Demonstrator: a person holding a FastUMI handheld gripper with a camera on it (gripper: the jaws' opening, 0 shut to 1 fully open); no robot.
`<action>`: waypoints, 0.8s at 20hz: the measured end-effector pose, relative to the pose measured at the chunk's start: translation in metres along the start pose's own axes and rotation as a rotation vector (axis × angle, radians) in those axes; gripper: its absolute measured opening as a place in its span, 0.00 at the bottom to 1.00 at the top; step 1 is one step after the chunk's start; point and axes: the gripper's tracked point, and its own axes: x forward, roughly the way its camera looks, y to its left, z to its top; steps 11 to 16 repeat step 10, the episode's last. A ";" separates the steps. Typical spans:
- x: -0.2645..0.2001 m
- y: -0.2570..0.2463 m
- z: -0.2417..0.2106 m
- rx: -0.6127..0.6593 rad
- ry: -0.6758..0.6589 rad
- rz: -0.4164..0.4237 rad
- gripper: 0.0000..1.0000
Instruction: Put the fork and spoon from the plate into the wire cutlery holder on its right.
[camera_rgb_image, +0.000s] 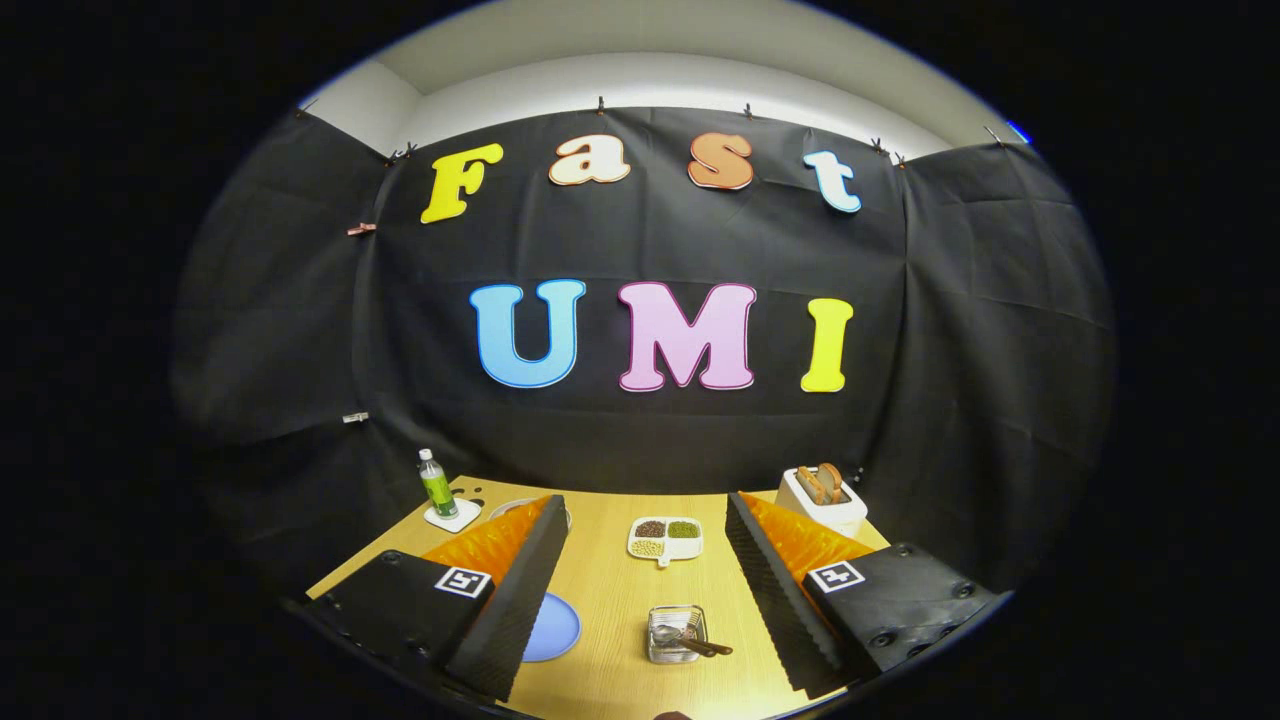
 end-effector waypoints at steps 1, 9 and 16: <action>-0.001 -0.001 0.000 0.001 0.003 -0.002 0.99; -0.008 -0.013 -0.003 0.008 0.009 -0.031 0.99; -0.008 -0.014 -0.004 0.011 0.011 -0.031 0.99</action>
